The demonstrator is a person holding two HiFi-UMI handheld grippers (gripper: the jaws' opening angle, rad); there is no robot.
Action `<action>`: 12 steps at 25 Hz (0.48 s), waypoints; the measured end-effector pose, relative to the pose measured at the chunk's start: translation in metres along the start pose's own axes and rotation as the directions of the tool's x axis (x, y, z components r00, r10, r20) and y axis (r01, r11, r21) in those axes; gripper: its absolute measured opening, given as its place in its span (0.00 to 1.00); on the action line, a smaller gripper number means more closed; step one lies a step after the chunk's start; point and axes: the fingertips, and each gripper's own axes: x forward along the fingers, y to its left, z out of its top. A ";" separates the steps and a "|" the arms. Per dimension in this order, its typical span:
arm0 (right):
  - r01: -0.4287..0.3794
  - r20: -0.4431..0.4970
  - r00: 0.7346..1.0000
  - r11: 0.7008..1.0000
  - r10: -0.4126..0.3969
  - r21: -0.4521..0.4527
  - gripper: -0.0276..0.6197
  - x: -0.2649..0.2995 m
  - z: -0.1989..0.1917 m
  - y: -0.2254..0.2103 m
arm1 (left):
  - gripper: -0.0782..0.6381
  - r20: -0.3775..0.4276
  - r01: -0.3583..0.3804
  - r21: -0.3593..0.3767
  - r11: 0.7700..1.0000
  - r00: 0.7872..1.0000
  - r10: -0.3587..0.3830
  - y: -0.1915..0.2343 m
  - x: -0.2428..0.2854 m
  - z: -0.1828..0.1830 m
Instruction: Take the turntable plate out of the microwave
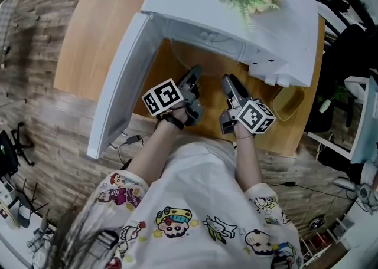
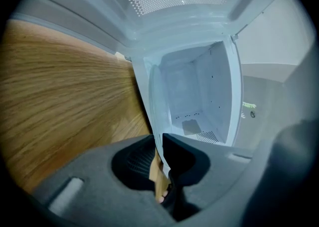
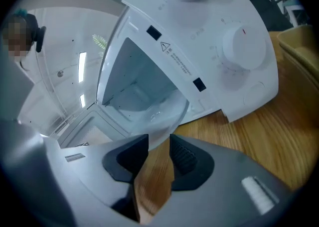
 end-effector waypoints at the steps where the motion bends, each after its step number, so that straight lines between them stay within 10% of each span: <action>1: -0.003 -0.002 1.000 1.000 0.003 0.021 0.24 0.002 -0.001 -0.002 | 0.17 -0.003 -0.001 -0.003 1.000 1.000 0.001 0.001 -0.001 -0.001; 12: -0.104 0.027 0.995 0.952 0.101 0.288 0.27 0.032 -0.008 -0.006 | 0.17 -0.003 0.007 -0.015 1.000 1.000 -0.007 0.007 -0.001 -0.003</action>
